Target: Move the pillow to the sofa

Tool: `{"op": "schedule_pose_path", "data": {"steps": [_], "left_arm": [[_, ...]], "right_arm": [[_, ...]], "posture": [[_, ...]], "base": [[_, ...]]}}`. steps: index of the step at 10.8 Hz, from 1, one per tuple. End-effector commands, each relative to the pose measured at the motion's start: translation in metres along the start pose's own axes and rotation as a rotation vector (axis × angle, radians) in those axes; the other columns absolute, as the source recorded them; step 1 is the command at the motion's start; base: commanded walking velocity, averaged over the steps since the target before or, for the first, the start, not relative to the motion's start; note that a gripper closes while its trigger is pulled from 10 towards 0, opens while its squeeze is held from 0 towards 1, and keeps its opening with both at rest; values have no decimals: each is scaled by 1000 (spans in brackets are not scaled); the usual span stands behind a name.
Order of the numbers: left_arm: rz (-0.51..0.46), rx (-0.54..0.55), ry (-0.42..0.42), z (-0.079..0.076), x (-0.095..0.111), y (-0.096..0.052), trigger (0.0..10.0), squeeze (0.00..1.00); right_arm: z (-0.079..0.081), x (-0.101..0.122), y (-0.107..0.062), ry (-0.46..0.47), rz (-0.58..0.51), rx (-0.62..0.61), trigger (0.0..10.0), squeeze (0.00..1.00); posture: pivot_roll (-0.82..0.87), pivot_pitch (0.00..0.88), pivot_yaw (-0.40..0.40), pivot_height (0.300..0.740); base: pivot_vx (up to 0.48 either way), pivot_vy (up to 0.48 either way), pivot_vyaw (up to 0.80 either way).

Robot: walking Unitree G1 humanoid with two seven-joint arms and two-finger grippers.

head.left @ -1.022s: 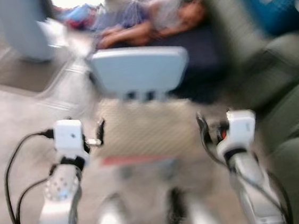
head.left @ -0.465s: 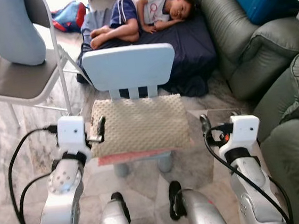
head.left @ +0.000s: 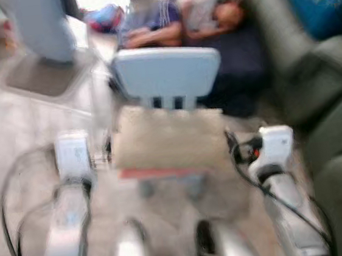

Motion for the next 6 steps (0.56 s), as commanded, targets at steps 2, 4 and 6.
{"op": "schedule_pose_path", "data": {"steps": [2, 4, 6], "left_arm": [[-17, 0, -4, -4, 6, 3, 10000, 0], [-21, 11, -10, -7, 7, 3, 10000, 0], [-24, 16, -11, -8, 7, 3, 10000, 0]], "right_arm": [[-6, -6, -6, 4, 32, -12, 10000, 0], [-7, -4, -4, -6, 35, 0, 10000, 0], [-6, -4, -2, -9, 37, 13, 10000, 0]], "posture": [[5, 281, -42, 700], [4, 277, -53, 660], [4, 275, -58, 620]], "base": [[0, 0, 0], [0, 0, 0], [0, 0, 0]]}}
Point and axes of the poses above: a point about 5 cm out from each wrist's last joint towards the gripper, its own y axis pointing out of the wrist towards the gripper, its own x axis along the axis of the wrist's last joint, z = x × y, the point moved 1 cm from there along y, pointing out of the wrist towards the gripper, and after that the axes turned 13 degrees about y, right-handed, at the moved point
